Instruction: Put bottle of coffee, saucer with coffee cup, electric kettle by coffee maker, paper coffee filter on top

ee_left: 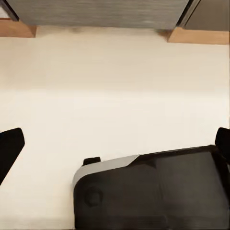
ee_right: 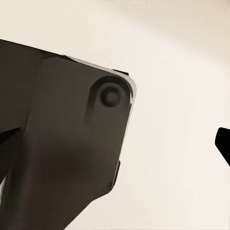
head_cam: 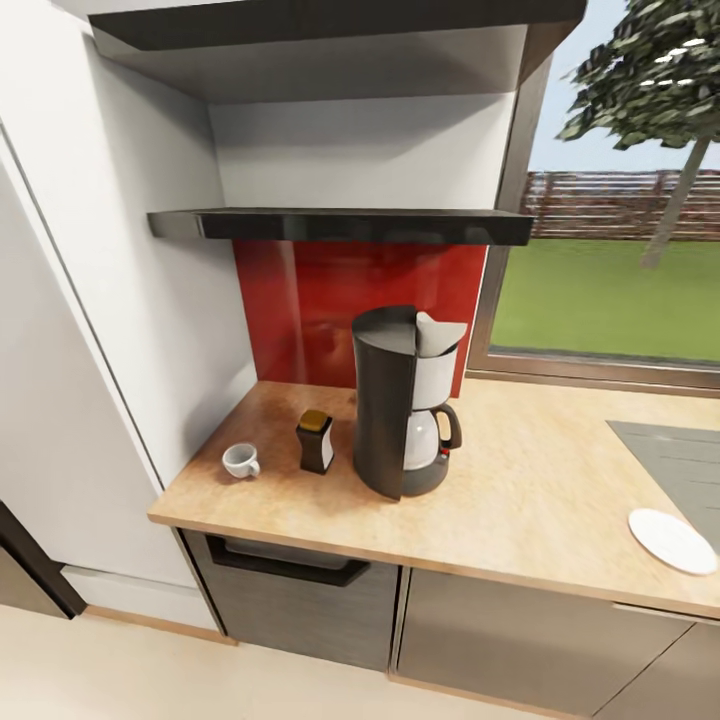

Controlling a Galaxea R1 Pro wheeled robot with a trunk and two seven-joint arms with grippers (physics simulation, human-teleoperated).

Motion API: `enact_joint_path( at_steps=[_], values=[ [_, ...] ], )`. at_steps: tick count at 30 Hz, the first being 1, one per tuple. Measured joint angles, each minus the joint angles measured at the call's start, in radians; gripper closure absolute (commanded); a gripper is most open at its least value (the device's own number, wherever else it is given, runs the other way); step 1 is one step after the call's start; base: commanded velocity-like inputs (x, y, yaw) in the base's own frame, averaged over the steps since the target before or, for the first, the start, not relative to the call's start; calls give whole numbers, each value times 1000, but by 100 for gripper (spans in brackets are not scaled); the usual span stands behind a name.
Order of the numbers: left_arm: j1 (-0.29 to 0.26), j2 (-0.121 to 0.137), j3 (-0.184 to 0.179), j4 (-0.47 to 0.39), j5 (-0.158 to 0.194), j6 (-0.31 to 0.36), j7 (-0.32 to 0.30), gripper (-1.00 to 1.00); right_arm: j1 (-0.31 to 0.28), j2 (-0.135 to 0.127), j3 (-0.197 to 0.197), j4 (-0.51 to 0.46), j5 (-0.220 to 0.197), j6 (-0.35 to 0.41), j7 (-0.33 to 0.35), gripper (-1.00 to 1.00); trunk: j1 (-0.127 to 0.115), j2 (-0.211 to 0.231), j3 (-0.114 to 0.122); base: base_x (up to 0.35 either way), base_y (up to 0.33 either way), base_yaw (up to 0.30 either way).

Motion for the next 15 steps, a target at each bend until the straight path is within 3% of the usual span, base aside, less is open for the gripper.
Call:
enact_joint_path(
  at_steps=[5, 7, 15],
  values=[
    [-4, -5, 20, 211, 1, 63, 3, -100, 0, 1, -1, -28, -1, -1, 0, -100, 0, 0, 0, 169, 0, 0],
    [-5, -7, 24, 256, 0, 94, 6, -100, 0, 1, 0, -35, -1, -2, 0, -100, 0, 0, 0, 146, -10, 0],
    [-5, -6, 28, 310, -3, 136, 10, -100, 0, 1, -1, -42, -2, -2, 1, -100, 0, 0, 0, 89, -158, 0]
  ],
)
